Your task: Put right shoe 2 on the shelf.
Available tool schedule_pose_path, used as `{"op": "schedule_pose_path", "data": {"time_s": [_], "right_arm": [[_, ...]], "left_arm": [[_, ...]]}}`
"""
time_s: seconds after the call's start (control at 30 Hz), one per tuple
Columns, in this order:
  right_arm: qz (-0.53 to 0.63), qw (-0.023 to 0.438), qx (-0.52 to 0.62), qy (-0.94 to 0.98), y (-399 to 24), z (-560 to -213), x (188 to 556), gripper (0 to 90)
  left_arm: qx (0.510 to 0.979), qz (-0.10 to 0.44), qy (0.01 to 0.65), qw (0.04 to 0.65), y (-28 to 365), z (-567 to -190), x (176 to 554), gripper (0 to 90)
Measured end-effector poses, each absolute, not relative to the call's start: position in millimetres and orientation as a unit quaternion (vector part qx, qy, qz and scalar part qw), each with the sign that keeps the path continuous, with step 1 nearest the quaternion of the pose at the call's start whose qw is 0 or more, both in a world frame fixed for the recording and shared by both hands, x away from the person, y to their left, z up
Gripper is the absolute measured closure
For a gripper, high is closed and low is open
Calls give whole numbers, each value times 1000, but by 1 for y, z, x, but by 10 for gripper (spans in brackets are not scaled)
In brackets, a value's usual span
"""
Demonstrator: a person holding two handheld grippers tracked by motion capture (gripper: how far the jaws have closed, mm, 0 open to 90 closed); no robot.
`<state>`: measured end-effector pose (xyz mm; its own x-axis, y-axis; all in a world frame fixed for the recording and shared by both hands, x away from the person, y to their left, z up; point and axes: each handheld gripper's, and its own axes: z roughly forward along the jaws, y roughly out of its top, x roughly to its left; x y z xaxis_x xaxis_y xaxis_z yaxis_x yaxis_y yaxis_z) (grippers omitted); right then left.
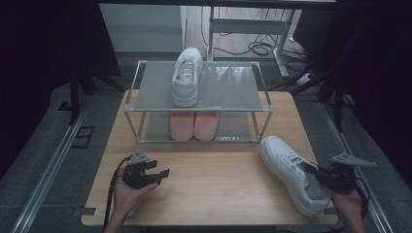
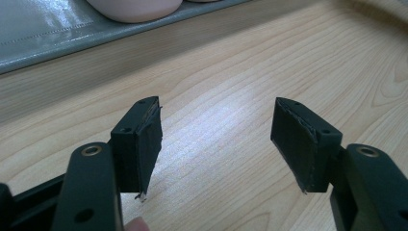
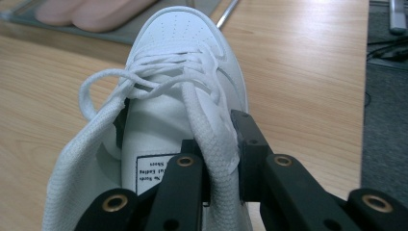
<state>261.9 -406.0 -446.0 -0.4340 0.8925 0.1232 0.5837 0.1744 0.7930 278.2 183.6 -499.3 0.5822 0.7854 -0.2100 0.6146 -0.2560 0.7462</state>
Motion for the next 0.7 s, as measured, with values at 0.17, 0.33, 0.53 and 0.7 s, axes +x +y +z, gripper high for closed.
{"op": "schedule_pose_path", "data": {"time_s": [0.17, 0.33, 0.53, 0.7], "right_arm": [[427, 186, 487, 739, -401, -443, 252, 818], [440, 181, 473, 741, -393, -438, 248, 819], [452, 177, 457, 745, -380, -432, 248, 819], [463, 170, 446, 747, -366, -431, 254, 819]], "left_arm": [[786, 102, 445, 416, 183, -500, 278, 356], [787, 100, 445, 415, 183, -500, 278, 356], [788, 99, 445, 414, 183, -500, 279, 356], [787, 100, 445, 416, 184, -500, 278, 357]]}}
